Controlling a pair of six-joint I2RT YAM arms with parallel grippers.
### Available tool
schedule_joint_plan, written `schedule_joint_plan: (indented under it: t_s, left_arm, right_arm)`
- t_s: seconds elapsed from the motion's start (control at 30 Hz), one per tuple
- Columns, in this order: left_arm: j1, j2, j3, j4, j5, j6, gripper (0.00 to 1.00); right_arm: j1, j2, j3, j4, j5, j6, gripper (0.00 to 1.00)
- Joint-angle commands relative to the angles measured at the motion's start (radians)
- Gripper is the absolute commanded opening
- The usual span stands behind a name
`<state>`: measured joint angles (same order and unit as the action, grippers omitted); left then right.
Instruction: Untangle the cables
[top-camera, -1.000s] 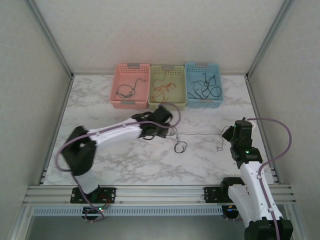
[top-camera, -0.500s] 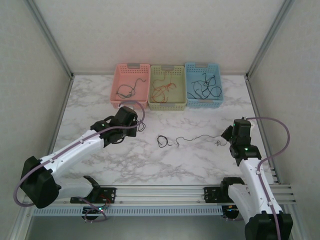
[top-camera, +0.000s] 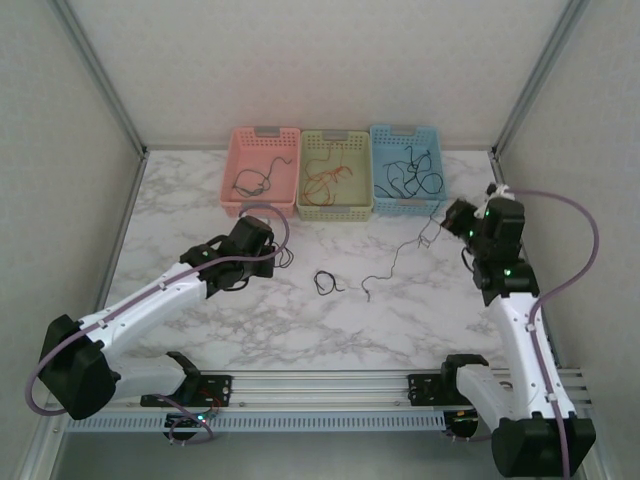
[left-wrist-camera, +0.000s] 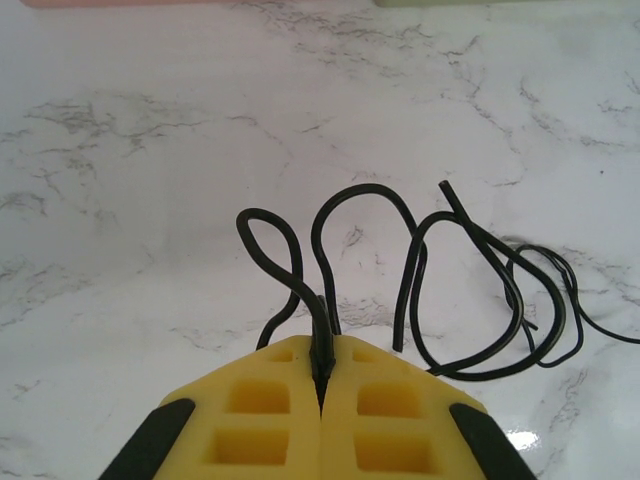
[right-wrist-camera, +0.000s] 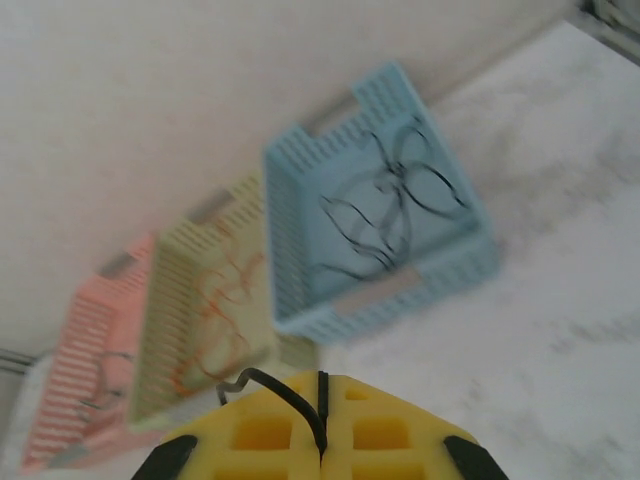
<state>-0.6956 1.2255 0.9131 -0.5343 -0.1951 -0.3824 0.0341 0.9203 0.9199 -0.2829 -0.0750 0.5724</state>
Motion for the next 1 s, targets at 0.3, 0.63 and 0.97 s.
schedule_joint_plan:
  t_s: [0.3, 0.63, 0.97]
  left_arm:
    - [0.007, -0.023, -0.035, 0.041, 0.049, -0.006, 0.0]
    - [0.007, -0.024, -0.043, 0.054, 0.068, -0.009, 0.0]
    - [0.007, -0.018, -0.049, 0.058, 0.09, 0.0, 0.0]
  right_arm:
    - [0.01, 0.337, 0.445, 0.186, 0.055, 0.089, 0.0]
    - [0.052, 0.557, 0.673, 0.323, 0.116, 0.104, 0.0]
    - [0.127, 0.786, 0.972, 0.208, 0.318, 0.009, 0.0]
